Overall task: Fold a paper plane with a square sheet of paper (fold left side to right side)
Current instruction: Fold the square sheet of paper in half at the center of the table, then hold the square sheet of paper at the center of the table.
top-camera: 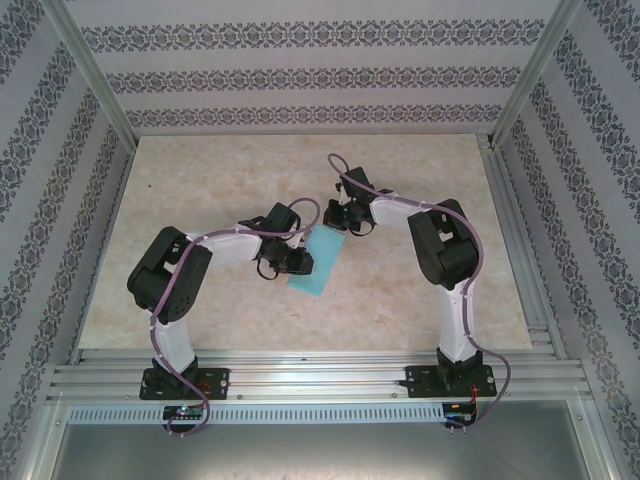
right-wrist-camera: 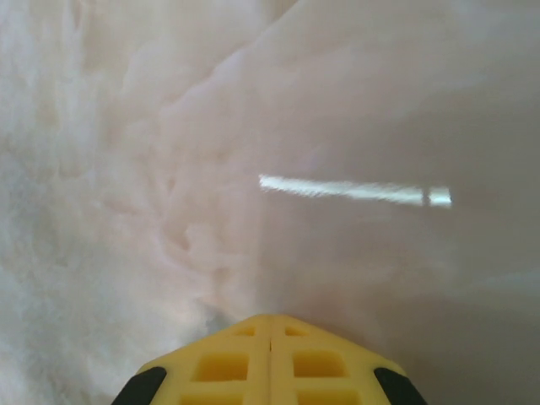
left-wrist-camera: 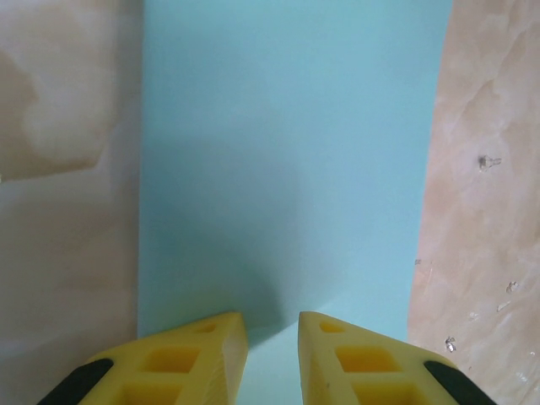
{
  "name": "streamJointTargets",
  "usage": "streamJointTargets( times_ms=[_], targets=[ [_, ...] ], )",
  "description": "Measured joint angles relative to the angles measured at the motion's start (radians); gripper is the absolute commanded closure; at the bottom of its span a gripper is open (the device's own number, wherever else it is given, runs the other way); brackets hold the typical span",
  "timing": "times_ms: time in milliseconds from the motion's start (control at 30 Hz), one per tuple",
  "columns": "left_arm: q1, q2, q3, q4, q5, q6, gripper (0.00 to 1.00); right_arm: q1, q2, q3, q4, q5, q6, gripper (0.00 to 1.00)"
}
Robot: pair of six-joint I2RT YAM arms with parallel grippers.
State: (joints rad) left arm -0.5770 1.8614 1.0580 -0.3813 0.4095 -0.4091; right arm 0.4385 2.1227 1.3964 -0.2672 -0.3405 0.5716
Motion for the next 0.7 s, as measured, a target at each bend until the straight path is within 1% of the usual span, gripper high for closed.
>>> streamJointTargets(
  times_ms=[67,167,233,333,533,700],
  targets=[
    [0.0,0.0,0.0,0.0,0.0,0.0,0.74,-0.016,-0.051,-0.033,-0.003,0.006,-0.003,0.96],
    [0.0,0.0,0.0,0.0,0.0,0.0,0.74,-0.012,-0.168,-0.108,0.016,0.006,-0.001,0.96],
    [0.0,0.0,0.0,0.0,0.0,0.0,0.74,0.013,-0.268,-0.188,0.047,0.003,0.009,0.96],
    [0.0,-0.001,0.0,0.0,0.0,0.0,0.74,0.066,-0.371,-0.313,0.097,-0.006,0.04,0.97],
    [0.0,-0.001,0.0,0.0,0.0,0.0,0.74,0.175,-0.378,-0.477,0.171,-0.011,0.15,0.99],
    [0.0,-0.001,0.0,0.0,0.0,0.0,0.74,0.206,-0.337,-0.518,0.224,-0.008,0.22,1.0]
  ],
)
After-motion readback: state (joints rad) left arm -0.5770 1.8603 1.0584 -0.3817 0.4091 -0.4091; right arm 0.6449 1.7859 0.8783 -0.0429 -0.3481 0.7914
